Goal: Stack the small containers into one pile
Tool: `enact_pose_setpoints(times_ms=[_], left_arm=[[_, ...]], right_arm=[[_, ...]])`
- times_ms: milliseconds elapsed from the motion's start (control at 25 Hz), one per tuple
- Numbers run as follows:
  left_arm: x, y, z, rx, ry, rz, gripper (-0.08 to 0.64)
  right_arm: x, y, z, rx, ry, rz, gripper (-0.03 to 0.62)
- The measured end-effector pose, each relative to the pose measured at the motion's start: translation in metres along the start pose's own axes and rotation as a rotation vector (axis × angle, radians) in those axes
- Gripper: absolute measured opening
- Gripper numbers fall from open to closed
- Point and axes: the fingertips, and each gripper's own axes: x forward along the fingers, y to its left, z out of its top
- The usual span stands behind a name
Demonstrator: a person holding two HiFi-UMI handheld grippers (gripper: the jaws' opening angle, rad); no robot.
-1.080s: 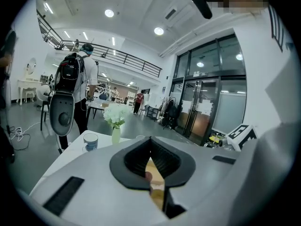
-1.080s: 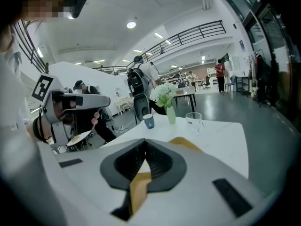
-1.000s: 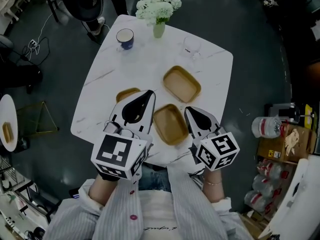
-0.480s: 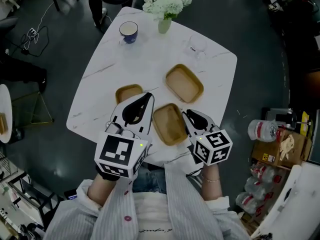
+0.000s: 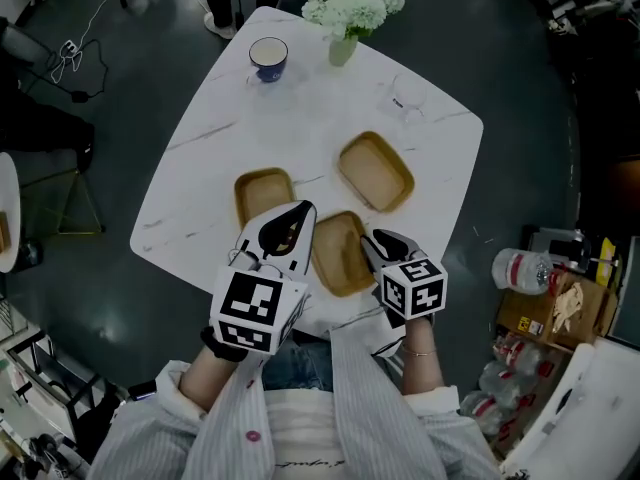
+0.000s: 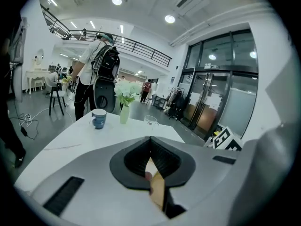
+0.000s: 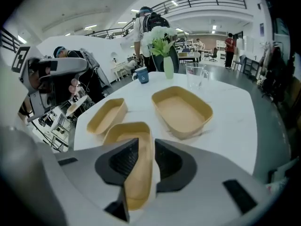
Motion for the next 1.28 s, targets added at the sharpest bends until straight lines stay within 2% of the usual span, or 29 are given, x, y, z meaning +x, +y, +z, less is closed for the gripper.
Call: enact_pose_setpoints(times_ms=[400,640,920,1280], left_arm=[[0.006,0.009,-0.036,-0.020,0.076,0.037,0.017],[0.006,0.014,-0.046,-0.032,0.089,0.070,0.017],[-0.001,0.019,-0.051,-0.051,0.084,0.110,0.017],[-0.017,0.035,-0.058,-0.073,0.084,0.149,0.017]], right_arm=[[0.019,-0.013,-0.028,0.033,0.076,-0.007,0.096],[0.026,-0.015,-0.032,0.032,0.090,0.005,0.045],[0.023,-0.013,-0.030,0.021,0.079,0.023,0.021],[0.006,-0.004,-0.006,0.063,0.019,0.037,0.018]])
